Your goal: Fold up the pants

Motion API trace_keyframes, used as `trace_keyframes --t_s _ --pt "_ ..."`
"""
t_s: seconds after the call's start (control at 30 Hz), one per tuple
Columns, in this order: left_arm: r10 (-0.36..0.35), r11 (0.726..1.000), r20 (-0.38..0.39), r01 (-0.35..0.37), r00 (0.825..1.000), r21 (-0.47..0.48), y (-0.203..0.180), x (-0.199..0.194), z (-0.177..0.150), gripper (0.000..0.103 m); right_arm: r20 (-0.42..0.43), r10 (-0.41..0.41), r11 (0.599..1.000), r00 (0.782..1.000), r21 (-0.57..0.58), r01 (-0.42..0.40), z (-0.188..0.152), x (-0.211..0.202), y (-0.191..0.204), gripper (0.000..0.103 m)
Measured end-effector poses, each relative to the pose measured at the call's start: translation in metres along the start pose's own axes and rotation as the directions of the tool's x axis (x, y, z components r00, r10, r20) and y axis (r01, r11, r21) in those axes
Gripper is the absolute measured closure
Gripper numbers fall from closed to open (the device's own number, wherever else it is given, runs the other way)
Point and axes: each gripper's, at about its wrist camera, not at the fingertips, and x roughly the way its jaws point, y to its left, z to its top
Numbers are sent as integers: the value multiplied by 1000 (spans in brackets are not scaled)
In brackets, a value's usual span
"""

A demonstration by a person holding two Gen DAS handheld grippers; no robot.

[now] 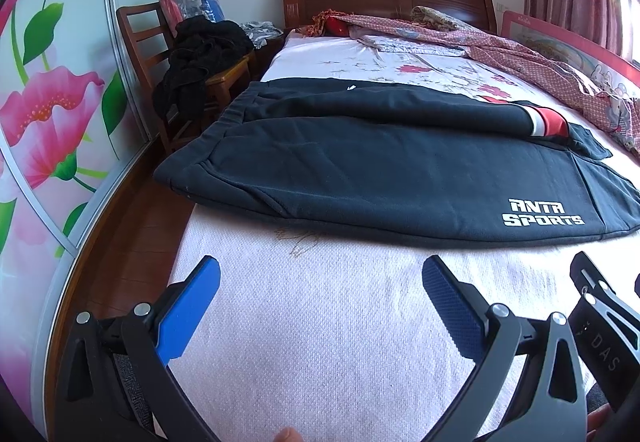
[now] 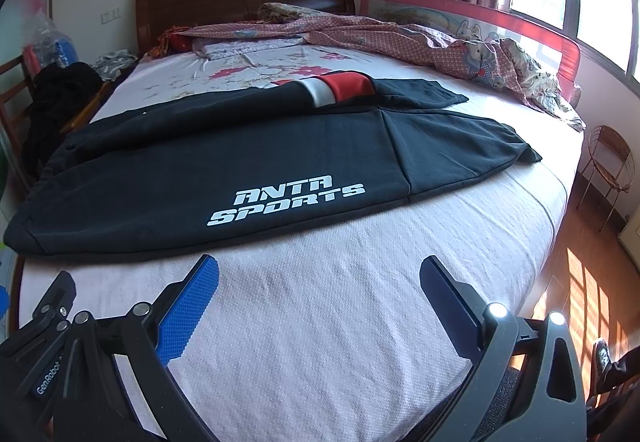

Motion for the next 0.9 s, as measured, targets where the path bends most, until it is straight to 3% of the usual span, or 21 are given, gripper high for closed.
trace_keyframes --t_s 0.13,0.9 --pt "-2 1000 -30 2 1000 5 -1 0 1 2 1 0 1000 1000 -1 0 0 0 0 3" --pt "12 1000 13 -12 1000 15 -2 0 -1 2 -5 7 1000 1000 4 -7 -2 0 4 3"
